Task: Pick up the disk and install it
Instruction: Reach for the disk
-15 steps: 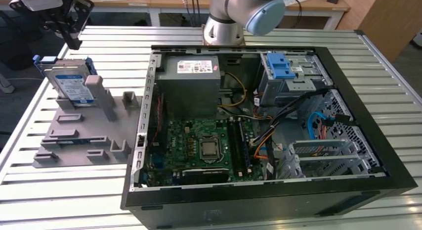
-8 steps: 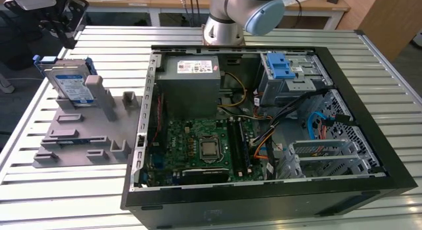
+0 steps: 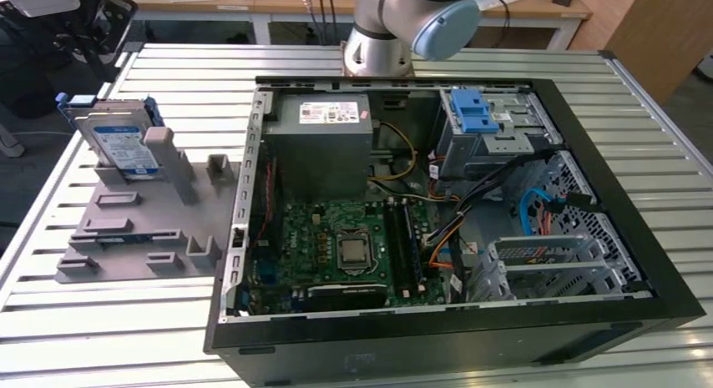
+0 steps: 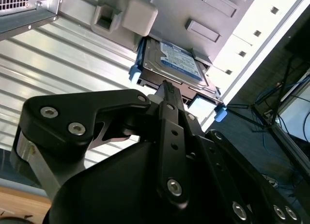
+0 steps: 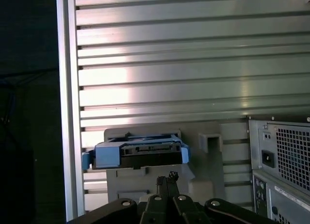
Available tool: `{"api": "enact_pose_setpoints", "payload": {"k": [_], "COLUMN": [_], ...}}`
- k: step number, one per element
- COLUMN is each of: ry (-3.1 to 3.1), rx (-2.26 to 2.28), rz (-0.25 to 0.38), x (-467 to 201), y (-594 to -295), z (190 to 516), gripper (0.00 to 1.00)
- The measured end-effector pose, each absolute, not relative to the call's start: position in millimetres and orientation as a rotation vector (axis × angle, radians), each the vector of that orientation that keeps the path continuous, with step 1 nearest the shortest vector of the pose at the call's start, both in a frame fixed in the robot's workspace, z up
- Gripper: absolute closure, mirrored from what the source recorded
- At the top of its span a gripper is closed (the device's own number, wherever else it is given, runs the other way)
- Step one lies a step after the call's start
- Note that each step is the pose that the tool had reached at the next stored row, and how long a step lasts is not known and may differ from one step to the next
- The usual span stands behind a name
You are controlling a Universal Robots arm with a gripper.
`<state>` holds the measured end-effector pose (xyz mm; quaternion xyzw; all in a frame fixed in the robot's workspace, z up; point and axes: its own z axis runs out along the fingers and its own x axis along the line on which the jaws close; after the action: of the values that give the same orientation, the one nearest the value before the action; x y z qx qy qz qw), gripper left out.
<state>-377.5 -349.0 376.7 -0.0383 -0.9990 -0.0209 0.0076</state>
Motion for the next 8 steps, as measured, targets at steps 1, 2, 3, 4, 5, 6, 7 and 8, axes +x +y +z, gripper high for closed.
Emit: {"api": "enact_pose_setpoints", "payload": {"k": [1, 2, 3, 4, 5, 6, 7, 8], "ry": [-3.123, -3.123, -3.122, -3.122, -3.122, -3.121, -3.121, -3.121], "rx": [-0.120, -0.120, -0.120, -0.120, -0.120, -0.120, -0.120, -0.120], "rz": [-0.065, -0.065, -0.065, -0.065, -0.065, -0.065, -0.065, -0.065], "x": [-379, -381, -383, -385, -387, -389, -391, -393], "y": [-349, -349, -348, -348, -348, -348, -348, -347], "z": [377, 376, 376, 376, 376, 376, 376, 375], "gripper": [0.89, 0.89, 0.89, 0.89, 0.89, 0.89, 0.89, 0.89]}}
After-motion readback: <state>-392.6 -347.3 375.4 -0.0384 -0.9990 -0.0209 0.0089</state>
